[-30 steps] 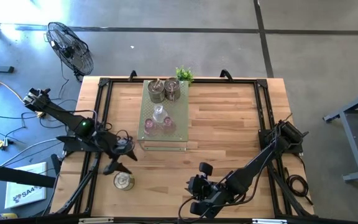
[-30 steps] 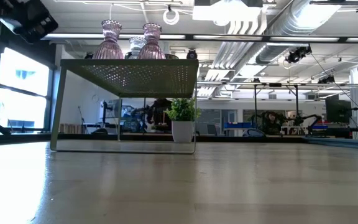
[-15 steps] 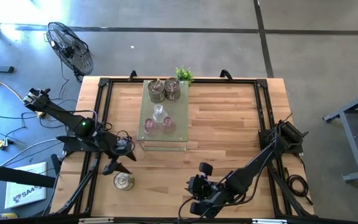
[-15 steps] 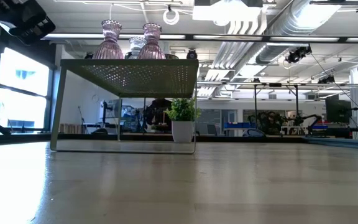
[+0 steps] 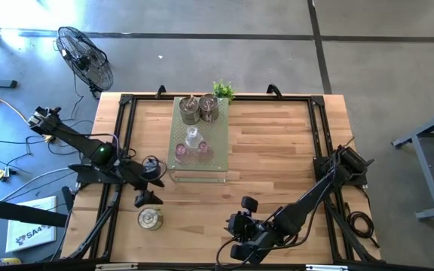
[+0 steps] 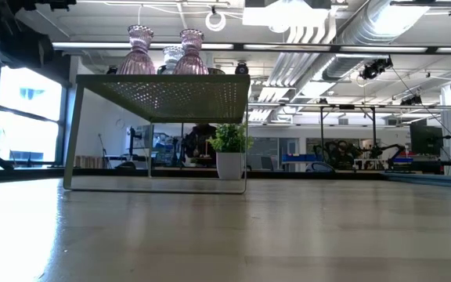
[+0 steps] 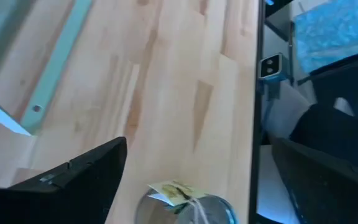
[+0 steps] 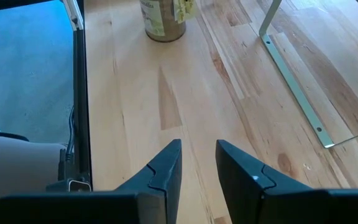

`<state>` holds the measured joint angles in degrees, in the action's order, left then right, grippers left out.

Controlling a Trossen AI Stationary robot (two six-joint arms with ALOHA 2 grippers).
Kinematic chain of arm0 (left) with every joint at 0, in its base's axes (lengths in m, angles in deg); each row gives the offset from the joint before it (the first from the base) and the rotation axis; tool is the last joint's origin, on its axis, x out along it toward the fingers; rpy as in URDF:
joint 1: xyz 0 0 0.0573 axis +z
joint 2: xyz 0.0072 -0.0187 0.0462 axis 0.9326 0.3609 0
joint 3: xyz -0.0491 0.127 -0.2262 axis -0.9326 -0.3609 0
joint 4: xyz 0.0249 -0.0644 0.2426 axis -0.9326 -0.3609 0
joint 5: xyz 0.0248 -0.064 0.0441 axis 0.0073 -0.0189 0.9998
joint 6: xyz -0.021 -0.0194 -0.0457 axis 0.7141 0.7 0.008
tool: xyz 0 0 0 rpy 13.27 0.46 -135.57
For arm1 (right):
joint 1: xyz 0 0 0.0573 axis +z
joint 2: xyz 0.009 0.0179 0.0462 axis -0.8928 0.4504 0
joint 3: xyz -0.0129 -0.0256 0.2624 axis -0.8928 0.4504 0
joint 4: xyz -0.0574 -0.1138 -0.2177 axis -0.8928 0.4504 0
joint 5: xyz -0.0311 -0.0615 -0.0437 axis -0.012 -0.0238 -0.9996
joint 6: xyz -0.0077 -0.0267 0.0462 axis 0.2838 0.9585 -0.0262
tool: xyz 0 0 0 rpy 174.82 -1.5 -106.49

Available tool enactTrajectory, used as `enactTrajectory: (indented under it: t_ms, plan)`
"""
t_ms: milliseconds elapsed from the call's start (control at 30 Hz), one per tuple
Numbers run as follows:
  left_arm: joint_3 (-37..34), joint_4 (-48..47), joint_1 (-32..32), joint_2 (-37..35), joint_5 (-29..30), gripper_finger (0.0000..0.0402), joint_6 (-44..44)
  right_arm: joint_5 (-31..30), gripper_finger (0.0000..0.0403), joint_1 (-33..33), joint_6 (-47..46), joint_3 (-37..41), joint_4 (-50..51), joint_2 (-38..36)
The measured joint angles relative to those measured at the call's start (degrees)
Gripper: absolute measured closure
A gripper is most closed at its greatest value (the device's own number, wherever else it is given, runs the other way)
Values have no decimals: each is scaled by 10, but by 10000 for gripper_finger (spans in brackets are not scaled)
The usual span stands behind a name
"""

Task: Pick & Place candle stick holders
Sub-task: Put the brown scented candle on the shelf

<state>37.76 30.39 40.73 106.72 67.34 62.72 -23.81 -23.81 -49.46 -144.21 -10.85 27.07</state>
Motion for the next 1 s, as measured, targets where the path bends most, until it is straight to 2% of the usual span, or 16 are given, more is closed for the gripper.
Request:
enactTrajectory:
  t_ms: [300,1000]
  plan:
    - [0,14,0,0,-35,18,14,0,309,0,0,0,0,0]
    - [0,10,0,-1,-12,18,30,0,309,0,0,0,0,0]
